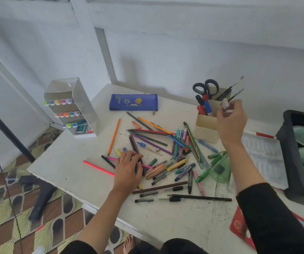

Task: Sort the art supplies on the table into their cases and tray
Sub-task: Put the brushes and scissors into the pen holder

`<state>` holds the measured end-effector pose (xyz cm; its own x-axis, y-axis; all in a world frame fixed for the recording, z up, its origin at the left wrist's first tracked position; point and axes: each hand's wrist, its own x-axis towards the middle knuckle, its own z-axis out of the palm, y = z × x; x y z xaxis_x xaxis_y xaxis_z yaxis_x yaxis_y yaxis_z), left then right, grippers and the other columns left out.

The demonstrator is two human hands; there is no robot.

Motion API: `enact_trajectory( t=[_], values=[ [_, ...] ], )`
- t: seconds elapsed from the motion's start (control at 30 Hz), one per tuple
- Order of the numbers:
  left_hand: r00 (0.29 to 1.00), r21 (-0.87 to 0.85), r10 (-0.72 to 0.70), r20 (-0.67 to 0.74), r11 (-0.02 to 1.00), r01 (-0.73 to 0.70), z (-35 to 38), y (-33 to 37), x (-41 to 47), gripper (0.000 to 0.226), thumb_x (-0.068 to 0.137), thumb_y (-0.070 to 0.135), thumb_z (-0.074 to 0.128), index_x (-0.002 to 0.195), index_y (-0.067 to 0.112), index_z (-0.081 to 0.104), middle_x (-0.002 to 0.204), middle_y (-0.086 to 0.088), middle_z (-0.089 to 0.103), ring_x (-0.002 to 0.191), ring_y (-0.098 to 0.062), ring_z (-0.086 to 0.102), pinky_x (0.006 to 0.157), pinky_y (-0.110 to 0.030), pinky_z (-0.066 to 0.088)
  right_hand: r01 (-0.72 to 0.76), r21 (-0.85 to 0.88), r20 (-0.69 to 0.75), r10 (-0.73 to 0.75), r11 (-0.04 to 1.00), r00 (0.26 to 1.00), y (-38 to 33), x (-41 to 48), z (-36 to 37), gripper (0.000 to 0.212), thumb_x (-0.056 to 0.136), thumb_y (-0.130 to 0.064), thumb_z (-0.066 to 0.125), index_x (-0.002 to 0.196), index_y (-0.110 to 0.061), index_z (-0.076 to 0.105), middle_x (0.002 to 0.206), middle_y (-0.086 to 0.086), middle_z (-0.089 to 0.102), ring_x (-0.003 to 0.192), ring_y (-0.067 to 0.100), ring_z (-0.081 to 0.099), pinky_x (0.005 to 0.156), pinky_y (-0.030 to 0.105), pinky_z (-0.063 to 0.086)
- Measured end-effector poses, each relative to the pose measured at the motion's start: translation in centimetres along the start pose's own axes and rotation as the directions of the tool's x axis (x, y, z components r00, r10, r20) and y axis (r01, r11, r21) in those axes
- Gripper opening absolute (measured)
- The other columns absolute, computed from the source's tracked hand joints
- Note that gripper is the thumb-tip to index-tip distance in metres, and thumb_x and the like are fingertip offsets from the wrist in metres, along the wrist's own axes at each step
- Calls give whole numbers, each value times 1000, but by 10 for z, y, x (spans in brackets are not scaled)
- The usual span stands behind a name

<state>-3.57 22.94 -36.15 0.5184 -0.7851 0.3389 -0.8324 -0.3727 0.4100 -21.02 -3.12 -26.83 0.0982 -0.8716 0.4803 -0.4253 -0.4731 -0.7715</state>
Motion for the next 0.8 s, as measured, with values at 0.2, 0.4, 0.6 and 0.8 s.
enact_trajectory(
  t=[0.2,0.4,0.6,0.8],
  values=[
    [1000,3,5,-8,1000,-4,3,-2,0,36,87,26,37,101,11,67,100,-1,57,95,-14,41,86,-30,35,-33,-388,179,110,921,978,16,7,14,24,92,-29,57,106,-9,54,95,13,67,86,36,61,65,33,39],
    [999,-16,21,-43,1000,-22,3,-6,2,34,85,21,37,97,10,68,97,-3,58,93,-16,41,80,-35,39,44,-223,221,6,974,975,11,-27,-5,31,90,-20,59,120,-15,53,113,4,59,76,22,57,70,29,38],
    [988,-37,142,-53,989,-144,5,-7,1,29,82,18,40,89,14,68,94,0,60,93,-16,45,80,-35,33,45,-139,235,-11,989,972,-4,-118,-17,13,87,-13,64,99,-18,63,93,-7,63,56,13,51,58,20,46],
    [988,-124,149,-33,981,-152,-1,-10,2,30,76,17,40,84,18,68,92,2,58,90,-16,45,79,-31,21,70,-113,351,-26,991,936,-30,-193,-18,10,83,-9,69,83,-18,65,79,-15,58,57,7,52,59,28,51]
  ],
)
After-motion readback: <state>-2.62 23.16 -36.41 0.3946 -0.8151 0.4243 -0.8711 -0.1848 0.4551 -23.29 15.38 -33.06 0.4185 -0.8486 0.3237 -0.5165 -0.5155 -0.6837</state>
